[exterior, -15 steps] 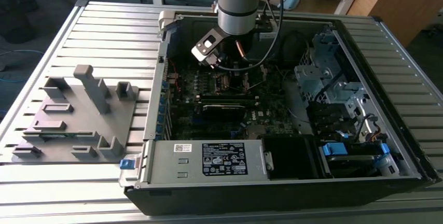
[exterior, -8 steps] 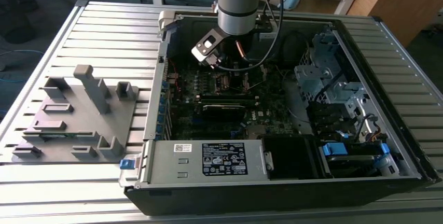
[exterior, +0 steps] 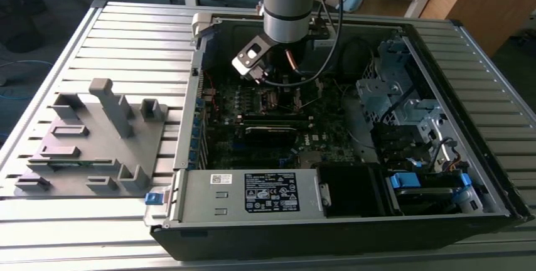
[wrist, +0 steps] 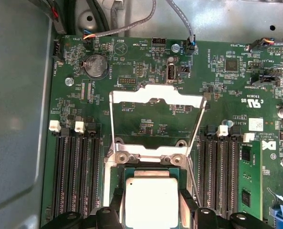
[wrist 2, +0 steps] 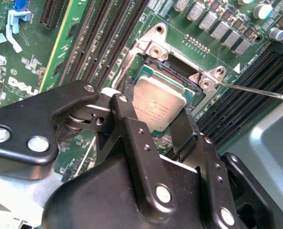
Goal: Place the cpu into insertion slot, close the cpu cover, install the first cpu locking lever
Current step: 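Place the cpu into insertion slot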
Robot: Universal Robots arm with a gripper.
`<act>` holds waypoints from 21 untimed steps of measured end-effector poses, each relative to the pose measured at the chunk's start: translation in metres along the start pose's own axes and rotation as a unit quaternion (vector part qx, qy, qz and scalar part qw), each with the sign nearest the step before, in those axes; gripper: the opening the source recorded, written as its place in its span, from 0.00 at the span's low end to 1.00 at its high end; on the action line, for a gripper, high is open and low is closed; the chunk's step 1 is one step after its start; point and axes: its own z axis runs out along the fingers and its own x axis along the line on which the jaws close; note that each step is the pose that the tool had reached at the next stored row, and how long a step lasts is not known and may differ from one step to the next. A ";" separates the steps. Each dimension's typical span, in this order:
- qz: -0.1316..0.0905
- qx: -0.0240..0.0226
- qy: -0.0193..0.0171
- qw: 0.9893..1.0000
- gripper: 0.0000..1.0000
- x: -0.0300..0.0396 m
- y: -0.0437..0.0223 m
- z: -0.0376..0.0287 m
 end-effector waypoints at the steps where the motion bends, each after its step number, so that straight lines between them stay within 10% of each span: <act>1: -0.001 0.000 0.000 1.000 0.54 0.0000 -0.0002 0.0003; 21: -0.005 -0.002 0.001 1.000 0.54 0.0031 -0.0042 0.0021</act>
